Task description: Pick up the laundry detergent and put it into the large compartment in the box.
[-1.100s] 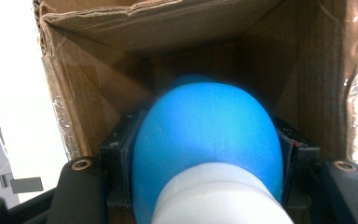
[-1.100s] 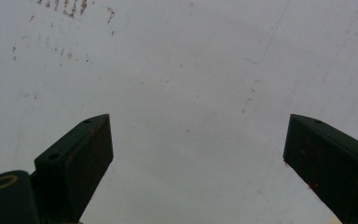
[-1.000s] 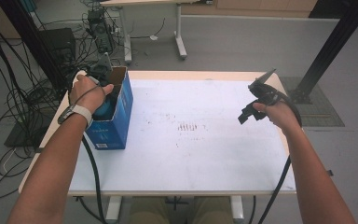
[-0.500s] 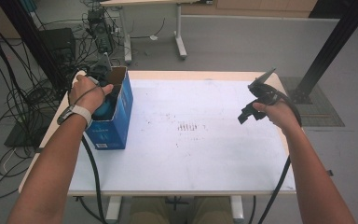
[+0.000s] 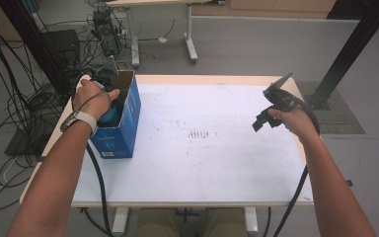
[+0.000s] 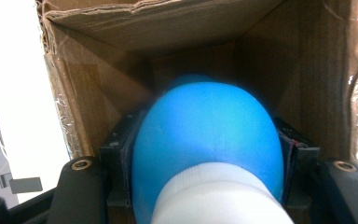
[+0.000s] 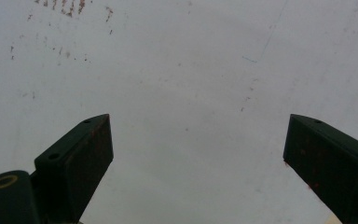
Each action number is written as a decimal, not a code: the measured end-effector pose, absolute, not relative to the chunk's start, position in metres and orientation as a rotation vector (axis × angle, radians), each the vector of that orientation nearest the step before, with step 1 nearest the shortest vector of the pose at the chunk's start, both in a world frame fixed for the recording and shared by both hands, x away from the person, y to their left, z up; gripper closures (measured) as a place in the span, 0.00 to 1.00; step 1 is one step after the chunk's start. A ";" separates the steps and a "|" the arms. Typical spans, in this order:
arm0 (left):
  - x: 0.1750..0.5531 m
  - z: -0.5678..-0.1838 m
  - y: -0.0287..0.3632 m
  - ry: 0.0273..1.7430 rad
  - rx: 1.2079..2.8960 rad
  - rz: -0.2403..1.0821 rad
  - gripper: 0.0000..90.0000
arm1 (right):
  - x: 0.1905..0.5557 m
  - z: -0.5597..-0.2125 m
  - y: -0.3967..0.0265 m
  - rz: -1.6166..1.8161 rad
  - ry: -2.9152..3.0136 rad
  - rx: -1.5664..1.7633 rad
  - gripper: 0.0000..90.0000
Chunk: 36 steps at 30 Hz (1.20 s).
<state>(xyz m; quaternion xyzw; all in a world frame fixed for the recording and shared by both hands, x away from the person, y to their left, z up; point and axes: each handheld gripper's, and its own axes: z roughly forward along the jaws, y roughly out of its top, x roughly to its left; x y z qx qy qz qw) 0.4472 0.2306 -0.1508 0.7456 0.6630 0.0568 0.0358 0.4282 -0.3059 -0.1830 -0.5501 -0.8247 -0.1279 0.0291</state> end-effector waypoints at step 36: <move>0.448 -0.151 0.230 2.032 2.297 0.171 0.41 | 0.427 -0.181 -0.308 -0.399 -2.537 -1.703 0.09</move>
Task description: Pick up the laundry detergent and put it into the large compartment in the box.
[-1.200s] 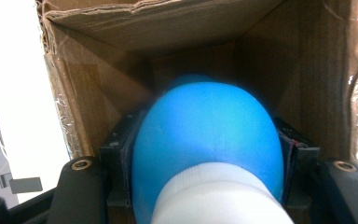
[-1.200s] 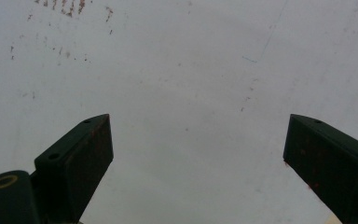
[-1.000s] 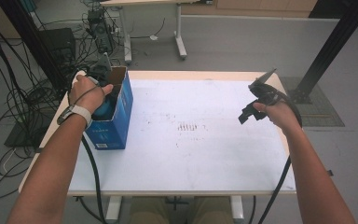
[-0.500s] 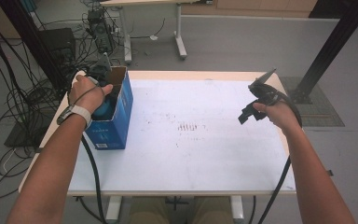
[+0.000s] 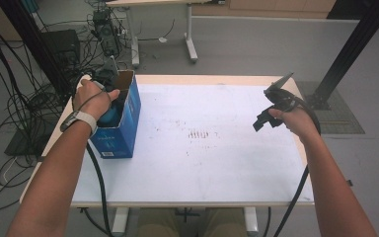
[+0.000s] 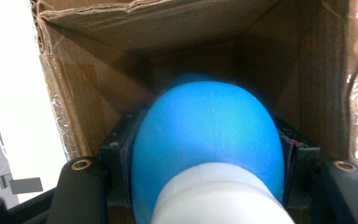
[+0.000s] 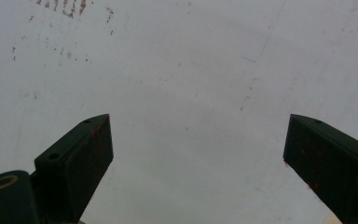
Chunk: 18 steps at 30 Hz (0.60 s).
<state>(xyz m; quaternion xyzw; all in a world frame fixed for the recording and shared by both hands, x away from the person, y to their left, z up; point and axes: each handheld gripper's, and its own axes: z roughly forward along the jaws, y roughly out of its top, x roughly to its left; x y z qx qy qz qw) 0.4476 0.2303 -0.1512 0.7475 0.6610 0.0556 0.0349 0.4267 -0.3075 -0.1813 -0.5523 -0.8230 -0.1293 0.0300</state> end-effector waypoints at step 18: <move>0.447 -0.152 0.233 2.039 2.286 0.167 0.40 | 0.426 -0.186 -0.312 -0.404 -2.525 -1.705 0.09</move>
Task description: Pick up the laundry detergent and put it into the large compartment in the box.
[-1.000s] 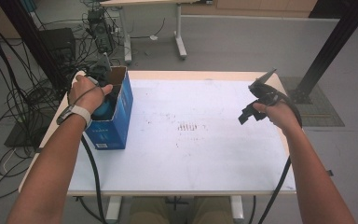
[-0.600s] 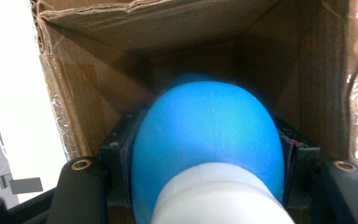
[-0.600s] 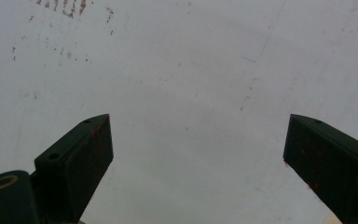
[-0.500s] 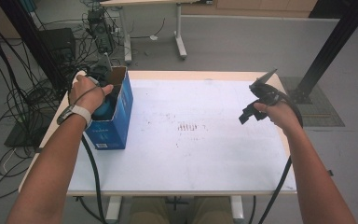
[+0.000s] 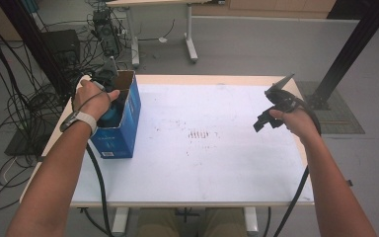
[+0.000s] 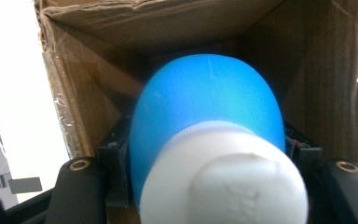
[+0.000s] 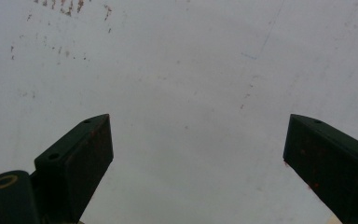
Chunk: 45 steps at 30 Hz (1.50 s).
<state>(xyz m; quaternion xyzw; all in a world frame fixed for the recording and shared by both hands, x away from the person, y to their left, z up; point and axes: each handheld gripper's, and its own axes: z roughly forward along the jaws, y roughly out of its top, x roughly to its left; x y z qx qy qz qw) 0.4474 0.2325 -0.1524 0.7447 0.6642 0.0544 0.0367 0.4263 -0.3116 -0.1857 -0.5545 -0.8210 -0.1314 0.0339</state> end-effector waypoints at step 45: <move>0.434 -0.096 0.248 1.966 2.265 0.125 0.11 | 0.420 -0.180 -0.307 -0.417 -2.546 -1.692 0.09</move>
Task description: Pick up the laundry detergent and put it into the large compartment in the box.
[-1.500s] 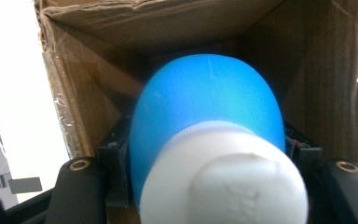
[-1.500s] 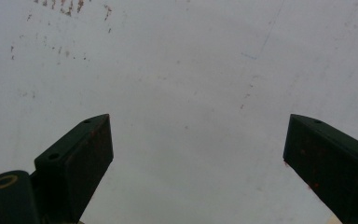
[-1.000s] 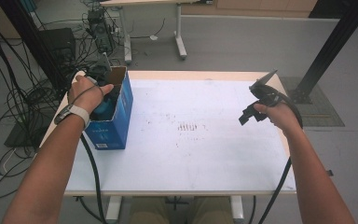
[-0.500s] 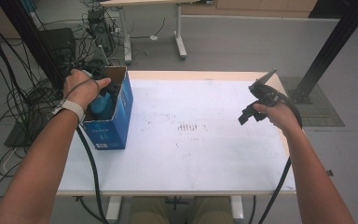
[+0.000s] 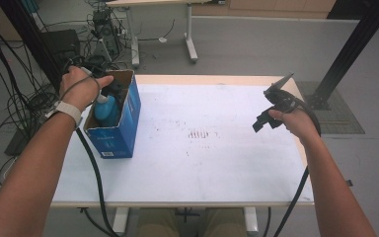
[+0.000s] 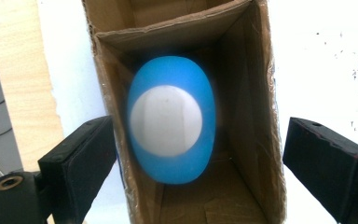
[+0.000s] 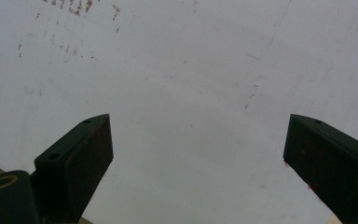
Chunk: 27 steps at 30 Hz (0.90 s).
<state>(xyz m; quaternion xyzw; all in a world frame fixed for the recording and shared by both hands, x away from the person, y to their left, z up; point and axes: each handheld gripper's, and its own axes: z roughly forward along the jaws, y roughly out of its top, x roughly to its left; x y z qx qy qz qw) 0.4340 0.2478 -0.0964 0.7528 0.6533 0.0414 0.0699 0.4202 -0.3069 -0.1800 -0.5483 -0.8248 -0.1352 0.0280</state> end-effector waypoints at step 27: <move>0.418 -0.031 0.234 1.648 2.380 0.070 0.06 | 0.414 -0.173 -0.314 -0.408 -2.553 -1.709 0.09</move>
